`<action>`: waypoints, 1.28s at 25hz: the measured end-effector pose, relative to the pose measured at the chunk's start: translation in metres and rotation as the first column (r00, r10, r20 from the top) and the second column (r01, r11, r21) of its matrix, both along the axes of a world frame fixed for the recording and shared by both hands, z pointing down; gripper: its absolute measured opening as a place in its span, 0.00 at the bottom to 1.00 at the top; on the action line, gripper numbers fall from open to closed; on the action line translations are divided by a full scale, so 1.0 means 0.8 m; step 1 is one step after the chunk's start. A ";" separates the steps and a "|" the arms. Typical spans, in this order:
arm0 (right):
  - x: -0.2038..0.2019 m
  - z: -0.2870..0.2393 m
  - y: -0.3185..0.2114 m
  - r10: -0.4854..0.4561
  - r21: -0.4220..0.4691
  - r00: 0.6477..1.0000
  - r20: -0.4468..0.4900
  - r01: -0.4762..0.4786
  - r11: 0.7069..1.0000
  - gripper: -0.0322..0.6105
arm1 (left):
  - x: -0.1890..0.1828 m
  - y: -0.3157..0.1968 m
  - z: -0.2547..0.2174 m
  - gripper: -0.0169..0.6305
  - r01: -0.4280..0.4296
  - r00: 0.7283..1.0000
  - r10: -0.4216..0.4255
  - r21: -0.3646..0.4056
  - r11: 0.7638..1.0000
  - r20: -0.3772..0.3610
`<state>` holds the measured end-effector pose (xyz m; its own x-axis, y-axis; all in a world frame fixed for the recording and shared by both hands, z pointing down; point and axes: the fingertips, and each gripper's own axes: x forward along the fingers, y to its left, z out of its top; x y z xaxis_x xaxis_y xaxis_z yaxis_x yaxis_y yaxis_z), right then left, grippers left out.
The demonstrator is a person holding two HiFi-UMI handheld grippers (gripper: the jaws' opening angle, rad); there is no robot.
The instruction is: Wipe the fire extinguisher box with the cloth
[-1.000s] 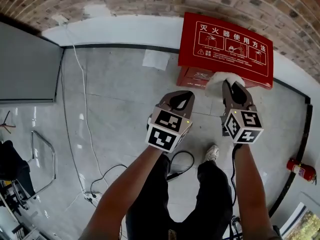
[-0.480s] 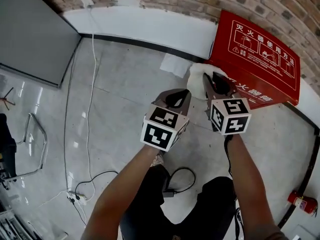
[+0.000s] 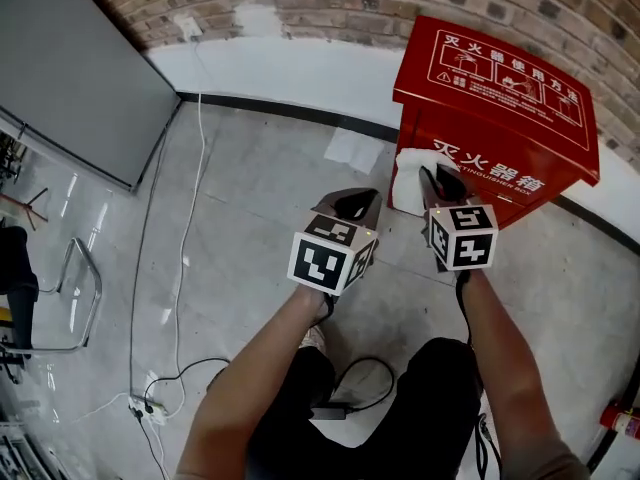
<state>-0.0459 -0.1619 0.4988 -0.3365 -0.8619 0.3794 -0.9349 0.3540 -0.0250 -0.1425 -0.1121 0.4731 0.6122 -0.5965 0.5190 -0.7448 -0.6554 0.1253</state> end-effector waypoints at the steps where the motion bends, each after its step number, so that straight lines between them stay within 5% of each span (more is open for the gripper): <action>1: 0.017 0.004 0.006 0.013 0.001 1.000 -0.004 -0.013 1.000 0.20 | 0.010 0.004 0.005 0.03 -0.006 1.000 0.006 -0.004 1.000 0.003; 7: 0.127 0.018 0.046 0.096 0.002 0.995 -0.028 -0.096 0.995 0.20 | 0.095 0.035 0.015 0.03 -0.140 0.990 0.139 0.013 0.990 0.037; 17: 0.278 0.051 0.099 0.331 0.026 0.943 -0.035 -0.330 0.943 0.20 | 0.192 0.072 0.040 0.03 -0.371 0.928 0.369 0.036 0.928 0.049; 23: 0.283 0.110 0.103 0.400 -0.005 0.916 -0.028 -0.400 0.917 0.20 | 0.185 0.069 0.080 0.03 -0.350 0.936 0.349 0.038 0.936 0.034; 32: 0.193 0.137 0.065 0.264 -0.004 0.964 -0.013 -0.264 0.965 0.20 | 0.112 0.046 0.127 0.03 -0.167 0.986 0.167 0.022 0.986 0.011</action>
